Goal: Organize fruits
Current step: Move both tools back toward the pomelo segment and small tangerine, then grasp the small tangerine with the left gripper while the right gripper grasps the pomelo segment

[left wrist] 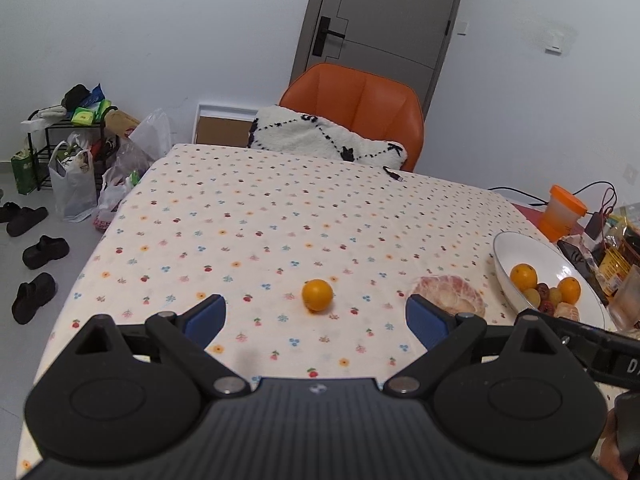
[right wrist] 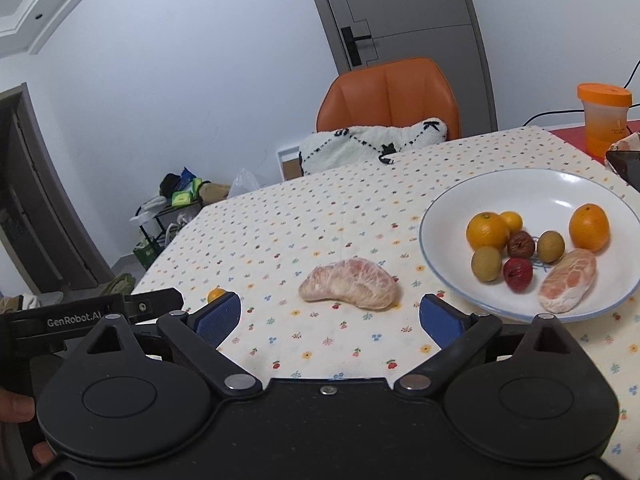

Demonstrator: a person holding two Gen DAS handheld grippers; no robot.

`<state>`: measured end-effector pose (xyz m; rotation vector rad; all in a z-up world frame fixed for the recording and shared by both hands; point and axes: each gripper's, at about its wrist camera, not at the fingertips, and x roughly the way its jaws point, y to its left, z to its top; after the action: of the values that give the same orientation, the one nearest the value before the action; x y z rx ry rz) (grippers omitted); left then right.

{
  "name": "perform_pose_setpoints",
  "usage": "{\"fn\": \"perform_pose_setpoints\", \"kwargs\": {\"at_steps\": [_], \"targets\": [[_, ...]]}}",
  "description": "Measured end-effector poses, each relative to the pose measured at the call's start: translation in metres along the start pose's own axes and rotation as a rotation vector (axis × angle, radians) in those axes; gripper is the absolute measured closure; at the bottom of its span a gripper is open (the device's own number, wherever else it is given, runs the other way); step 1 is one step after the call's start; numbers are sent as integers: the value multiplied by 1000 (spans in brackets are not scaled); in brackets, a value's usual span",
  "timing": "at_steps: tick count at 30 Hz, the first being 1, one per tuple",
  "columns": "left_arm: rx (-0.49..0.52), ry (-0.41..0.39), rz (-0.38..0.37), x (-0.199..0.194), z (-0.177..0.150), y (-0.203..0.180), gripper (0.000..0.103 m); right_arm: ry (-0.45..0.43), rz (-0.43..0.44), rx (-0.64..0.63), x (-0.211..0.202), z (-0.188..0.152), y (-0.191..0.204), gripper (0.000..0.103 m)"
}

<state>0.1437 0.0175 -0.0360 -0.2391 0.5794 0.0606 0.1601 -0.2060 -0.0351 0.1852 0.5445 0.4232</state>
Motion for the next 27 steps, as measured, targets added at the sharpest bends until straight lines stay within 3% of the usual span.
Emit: {"fn": "perform_pose_setpoints", "kwargs": {"at_steps": [6,19,27], "targets": [[3,0,-8,8,-1,2,11,30,-3,-6,13,-3,6,6],[-18,36,-34,35,-3,7,38,80,-76,-16,48,-2,16,6],[-29,58,-53,51,-3,11,48,101,-118,-36,69,-1,19,6]]}}
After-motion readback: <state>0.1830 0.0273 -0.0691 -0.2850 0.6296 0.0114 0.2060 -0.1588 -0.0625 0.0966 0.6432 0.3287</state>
